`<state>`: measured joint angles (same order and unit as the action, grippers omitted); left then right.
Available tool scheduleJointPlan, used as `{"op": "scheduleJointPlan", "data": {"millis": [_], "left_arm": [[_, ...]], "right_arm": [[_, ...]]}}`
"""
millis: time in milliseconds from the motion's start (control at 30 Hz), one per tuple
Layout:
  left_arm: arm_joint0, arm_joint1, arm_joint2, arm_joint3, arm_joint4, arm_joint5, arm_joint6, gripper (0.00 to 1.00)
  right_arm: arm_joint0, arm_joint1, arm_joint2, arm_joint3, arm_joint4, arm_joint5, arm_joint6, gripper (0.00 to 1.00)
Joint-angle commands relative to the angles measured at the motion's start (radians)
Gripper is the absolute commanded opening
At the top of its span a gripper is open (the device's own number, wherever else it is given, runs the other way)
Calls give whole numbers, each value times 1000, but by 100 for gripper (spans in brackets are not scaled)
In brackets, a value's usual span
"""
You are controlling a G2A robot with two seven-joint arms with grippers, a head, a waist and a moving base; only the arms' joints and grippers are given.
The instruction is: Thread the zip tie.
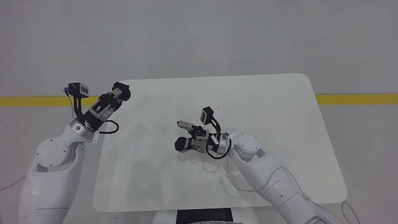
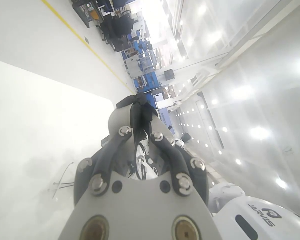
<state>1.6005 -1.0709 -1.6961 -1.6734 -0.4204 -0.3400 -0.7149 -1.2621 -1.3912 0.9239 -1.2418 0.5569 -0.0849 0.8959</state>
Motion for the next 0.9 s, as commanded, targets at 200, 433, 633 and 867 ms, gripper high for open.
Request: {"op": "scheduleJointPlan", "data": {"millis": [200,433,633,867], "left_arm": [[0,0,0,0,0,0,0,0],[0,0,0,0,0,0,0,0],[0,0,0,0,0,0,0,0],[0,0,0,0,0,0,0,0]], "right_arm": [[-42,25,15,-118,-161,78,-66,100],[-109,63,29,-342,-407,242,-114,100],[-122,81,11,-474,-594,392,-146,100],[-123,86,-9,-479,-723,425,-211,100]]}}
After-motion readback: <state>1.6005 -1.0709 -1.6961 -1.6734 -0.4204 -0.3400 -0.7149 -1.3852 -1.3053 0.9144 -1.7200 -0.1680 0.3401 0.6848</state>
